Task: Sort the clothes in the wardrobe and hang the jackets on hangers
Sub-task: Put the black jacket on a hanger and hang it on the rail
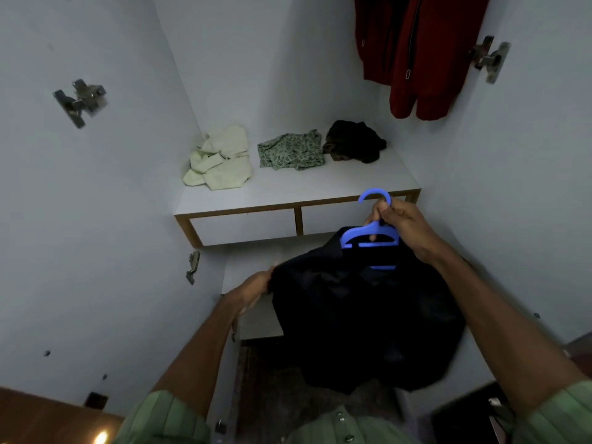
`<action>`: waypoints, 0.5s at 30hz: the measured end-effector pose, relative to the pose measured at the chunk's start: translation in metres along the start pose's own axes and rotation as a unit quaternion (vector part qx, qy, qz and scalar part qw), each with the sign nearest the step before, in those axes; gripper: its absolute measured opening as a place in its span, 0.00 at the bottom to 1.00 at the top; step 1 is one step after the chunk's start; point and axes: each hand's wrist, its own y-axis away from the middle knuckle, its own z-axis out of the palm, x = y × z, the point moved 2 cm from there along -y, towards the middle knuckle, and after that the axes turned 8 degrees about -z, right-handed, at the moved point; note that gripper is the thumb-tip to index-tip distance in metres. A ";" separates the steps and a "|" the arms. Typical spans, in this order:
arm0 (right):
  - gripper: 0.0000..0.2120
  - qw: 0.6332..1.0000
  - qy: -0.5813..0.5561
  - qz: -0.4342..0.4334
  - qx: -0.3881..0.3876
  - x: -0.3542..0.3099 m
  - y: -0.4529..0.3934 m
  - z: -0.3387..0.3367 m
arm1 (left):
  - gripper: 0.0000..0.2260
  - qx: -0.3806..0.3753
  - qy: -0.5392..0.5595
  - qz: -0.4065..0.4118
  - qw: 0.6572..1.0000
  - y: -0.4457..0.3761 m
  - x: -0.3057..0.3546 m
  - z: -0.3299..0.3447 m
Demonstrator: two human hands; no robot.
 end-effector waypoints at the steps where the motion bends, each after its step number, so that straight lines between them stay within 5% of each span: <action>1: 0.16 1.000 0.009 0.003 0.003 0.001 -0.003 0.002 | 0.16 -0.005 -0.003 -0.005 1.000 0.002 0.000 0.001; 4: 0.16 0.999 0.041 0.019 0.005 0.007 -0.012 0.009 | 0.09 -0.016 -0.008 -0.008 1.000 0.006 0.006 0.001; 10: 0.17 0.985 0.168 0.022 -0.015 0.016 -0.019 0.022 | 0.19 0.243 -0.065 0.111 0.961 0.008 0.031 -0.028; 15: 0.15 0.978 0.200 0.023 0.049 0.028 -0.015 0.031 | 0.18 0.280 -0.092 0.198 0.935 0.015 0.036 -0.042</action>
